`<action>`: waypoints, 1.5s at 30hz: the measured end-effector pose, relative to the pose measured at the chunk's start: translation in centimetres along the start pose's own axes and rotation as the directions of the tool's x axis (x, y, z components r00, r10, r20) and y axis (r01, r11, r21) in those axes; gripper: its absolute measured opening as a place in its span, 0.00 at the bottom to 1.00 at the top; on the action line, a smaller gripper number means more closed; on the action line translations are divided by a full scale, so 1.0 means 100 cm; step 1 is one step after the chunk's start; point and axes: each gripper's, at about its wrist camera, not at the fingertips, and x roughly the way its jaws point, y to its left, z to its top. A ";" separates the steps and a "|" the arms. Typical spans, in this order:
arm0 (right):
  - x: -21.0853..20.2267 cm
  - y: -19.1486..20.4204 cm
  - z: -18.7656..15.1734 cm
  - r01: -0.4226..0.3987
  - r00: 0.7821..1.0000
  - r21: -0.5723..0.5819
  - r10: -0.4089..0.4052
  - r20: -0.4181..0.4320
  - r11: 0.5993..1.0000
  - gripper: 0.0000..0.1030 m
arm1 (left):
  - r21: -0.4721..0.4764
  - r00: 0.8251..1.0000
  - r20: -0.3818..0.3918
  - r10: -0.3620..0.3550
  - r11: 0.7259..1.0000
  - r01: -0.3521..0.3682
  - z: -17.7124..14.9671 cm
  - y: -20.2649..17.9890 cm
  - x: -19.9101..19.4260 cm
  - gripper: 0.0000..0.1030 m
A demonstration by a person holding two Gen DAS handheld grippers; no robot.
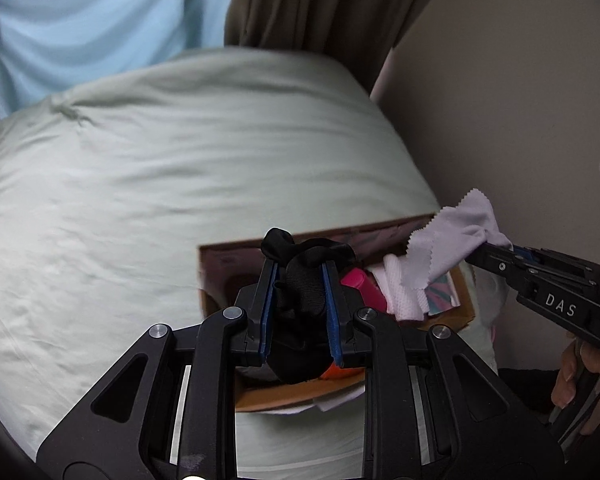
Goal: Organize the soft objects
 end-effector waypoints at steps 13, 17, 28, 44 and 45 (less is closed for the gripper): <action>0.099 -0.029 0.009 -0.088 0.973 0.111 0.109 -0.203 0.990 0.16 | 0.036 0.981 -0.187 0.048 0.998 -0.042 -0.003 -0.007 0.095 0.19; 0.114 -0.034 0.012 -0.091 0.965 0.148 0.124 -0.232 0.985 0.19 | 0.043 0.976 -0.218 0.023 0.999 -0.014 -0.004 -0.009 0.102 0.36; 0.098 -0.041 0.013 -0.064 0.970 0.124 0.091 -0.225 0.990 0.94 | 0.046 0.969 -0.238 0.064 0.997 -0.055 -0.007 -0.002 0.087 0.93; -0.010 0.015 0.008 -0.061 0.995 0.059 0.066 -0.074 0.996 0.94 | 0.007 0.996 -0.047 0.073 0.997 -0.073 -0.002 0.017 -0.050 0.93; -0.023 0.024 0.009 -0.068 0.996 0.049 0.070 -0.057 0.997 0.94 | 0.003 0.997 -0.026 0.074 0.997 -0.074 -0.002 0.020 -0.065 0.93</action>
